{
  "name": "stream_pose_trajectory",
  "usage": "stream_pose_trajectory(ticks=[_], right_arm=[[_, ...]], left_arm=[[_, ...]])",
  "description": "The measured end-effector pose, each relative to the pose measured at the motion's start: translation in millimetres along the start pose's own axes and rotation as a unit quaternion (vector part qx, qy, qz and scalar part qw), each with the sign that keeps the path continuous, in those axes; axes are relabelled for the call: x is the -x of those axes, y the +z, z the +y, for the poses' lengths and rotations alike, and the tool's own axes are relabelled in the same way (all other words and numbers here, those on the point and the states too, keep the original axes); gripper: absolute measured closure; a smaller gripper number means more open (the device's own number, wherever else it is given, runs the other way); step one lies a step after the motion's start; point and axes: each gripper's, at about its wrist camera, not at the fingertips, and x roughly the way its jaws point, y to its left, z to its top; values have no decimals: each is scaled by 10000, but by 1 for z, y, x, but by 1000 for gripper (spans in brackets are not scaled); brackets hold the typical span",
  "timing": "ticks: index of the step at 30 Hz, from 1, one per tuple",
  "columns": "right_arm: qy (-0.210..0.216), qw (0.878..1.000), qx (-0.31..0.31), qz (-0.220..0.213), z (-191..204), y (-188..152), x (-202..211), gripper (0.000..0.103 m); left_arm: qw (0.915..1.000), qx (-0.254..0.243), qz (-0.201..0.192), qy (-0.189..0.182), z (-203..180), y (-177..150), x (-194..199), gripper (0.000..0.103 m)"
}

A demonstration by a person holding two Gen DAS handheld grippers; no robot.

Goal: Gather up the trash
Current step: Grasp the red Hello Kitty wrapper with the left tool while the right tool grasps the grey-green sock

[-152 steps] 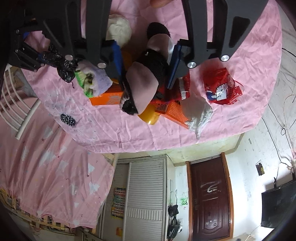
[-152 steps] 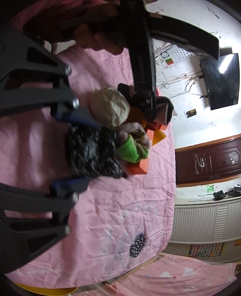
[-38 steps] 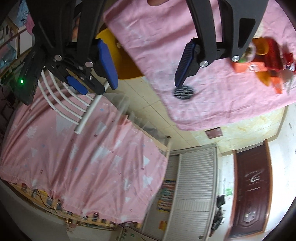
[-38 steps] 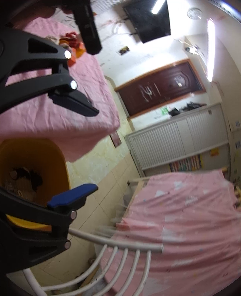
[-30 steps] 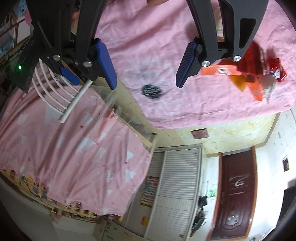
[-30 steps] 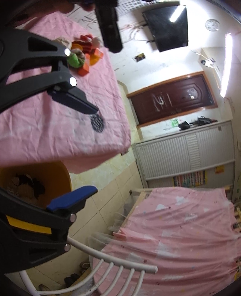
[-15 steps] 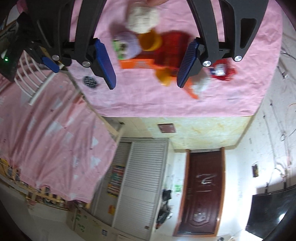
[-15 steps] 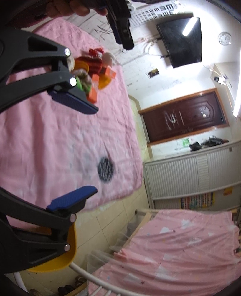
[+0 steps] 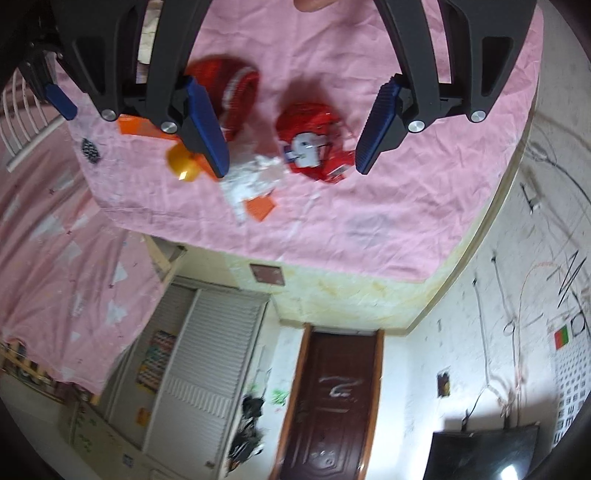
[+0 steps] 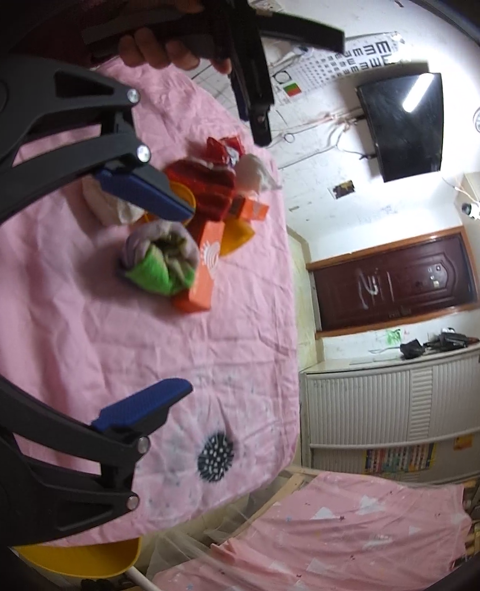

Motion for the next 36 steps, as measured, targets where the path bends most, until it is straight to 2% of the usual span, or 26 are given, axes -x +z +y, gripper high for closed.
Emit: stream_pose_trajectory(ticks=[3, 7, 17, 19, 21, 24, 26, 27, 29, 32, 36], right_arm=[[-53, 9999, 65, 112, 7, 0, -8, 19], [-76, 9997, 101, 212, 11, 2, -14, 19], [-365, 9970, 318, 608, 20, 2, -29, 20], [-388, 9966, 313, 655, 19, 2, -31, 20], [-370, 9960, 331, 739, 20, 2, -35, 20], [-391, 9951, 439, 799, 24, 0, -37, 34], [-414, 9940, 519, 868, 26, -1, -40, 54], [-401, 9934, 564, 910, 28, -2, -42, 58], [-332, 9922, 690, 982, 32, -3, -44, 73], [-276, 9918, 762, 988, 36, -4, -45, 81], [-283, 9936, 660, 869, 33, -4, -40, 86]], left_arm=[[9997, 21, 134, 220, 2, -1, -14, 39], [9987, -49, 404, 314, 2, -3, -32, 39], [9967, -85, 718, 379, 2, -9, -59, 39], [9967, -76, 704, 397, 2, -11, -61, 45], [9970, -114, 663, 382, 2, -12, -60, 56], [9974, -138, 643, 281, 1, -13, -57, 68], [9976, -135, 622, 278, 1, -15, -55, 71], [9977, -121, 619, 262, 1, -15, -54, 72], [9978, -71, 619, 224, 4, -16, -51, 72], [9979, -10, 608, 214, 6, -17, -47, 72], [9983, 41, 526, 241, 12, -18, -37, 72]])
